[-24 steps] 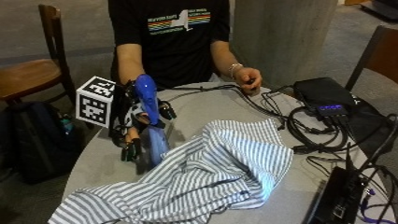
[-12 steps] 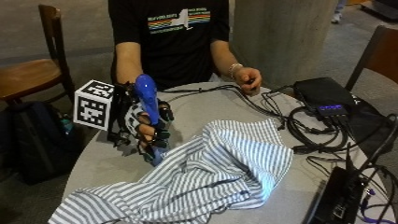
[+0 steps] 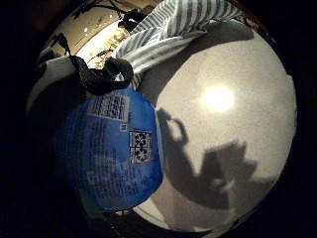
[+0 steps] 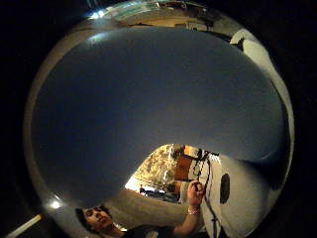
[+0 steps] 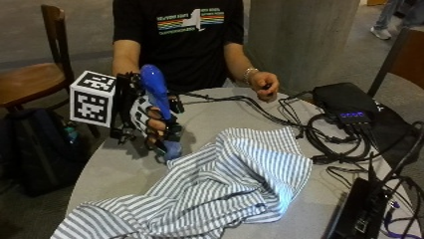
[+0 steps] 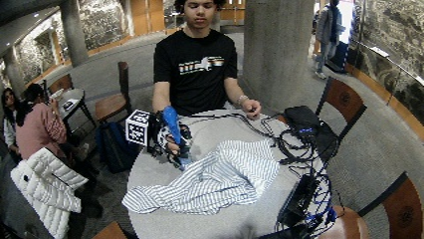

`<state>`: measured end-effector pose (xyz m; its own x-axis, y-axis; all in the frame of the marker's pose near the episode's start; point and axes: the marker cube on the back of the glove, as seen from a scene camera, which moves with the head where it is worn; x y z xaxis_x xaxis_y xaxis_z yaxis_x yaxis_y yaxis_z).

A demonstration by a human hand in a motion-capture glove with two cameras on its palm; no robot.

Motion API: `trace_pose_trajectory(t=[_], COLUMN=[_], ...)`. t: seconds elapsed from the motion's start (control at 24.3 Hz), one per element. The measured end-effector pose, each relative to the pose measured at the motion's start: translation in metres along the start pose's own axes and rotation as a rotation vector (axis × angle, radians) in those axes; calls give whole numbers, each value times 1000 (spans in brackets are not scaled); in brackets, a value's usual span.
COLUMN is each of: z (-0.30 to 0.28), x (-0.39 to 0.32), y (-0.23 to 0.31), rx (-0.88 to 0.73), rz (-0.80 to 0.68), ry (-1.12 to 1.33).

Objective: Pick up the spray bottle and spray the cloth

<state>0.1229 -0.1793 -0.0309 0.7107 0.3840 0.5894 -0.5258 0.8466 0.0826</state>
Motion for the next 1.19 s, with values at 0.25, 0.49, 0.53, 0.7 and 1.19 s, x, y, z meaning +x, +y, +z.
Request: trace_pose_trajectory(t=[0.25, 0.49, 0.53, 0.7, 1.19], z=[-8, -18, -19, -20, -10], x=[-20, -26, -26, -25, -27], y=[-2, -4, -4, -4, -1], rx=[-160, -259, -274, -338, -411], rz=[109, 238, 261, 341, 380], ry=[74, 164, 178, 219, 295])
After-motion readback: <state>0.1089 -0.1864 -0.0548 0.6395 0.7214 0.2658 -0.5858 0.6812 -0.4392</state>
